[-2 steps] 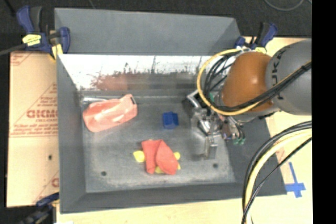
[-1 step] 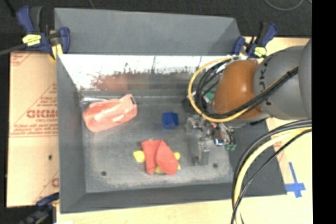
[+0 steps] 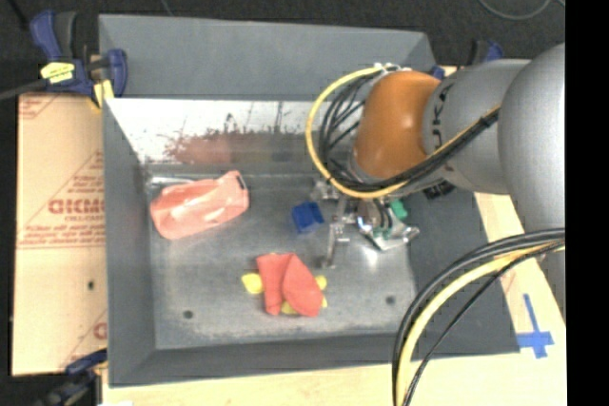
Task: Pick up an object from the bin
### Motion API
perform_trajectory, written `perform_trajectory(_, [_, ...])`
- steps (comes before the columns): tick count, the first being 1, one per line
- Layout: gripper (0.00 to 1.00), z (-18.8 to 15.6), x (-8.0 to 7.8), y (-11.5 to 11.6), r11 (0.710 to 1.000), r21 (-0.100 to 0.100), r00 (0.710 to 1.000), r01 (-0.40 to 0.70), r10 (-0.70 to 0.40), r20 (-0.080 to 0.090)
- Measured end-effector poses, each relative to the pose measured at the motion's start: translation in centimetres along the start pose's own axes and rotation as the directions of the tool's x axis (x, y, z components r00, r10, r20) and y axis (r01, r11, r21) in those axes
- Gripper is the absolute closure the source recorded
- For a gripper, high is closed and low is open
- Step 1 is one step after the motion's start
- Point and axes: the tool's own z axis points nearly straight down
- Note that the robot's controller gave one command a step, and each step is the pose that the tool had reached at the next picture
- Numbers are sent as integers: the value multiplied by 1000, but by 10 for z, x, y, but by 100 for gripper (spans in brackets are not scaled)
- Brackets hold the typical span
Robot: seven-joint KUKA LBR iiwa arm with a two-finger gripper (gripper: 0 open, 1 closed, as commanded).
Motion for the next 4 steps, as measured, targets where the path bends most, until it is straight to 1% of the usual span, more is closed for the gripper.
perform_trajectory(1, [100,-20,-45,4,977,-1,977,214,-214,0])
perform_trajectory(2, [0,-19,-45,4,977,-1,977,215,-215,-1])
perform_trajectory(3, [0,-19,-45,4,976,-1,976,216,-216,-1])
perform_trajectory(4, [0,-12,-32,-16,972,-1,972,235,-235,3])
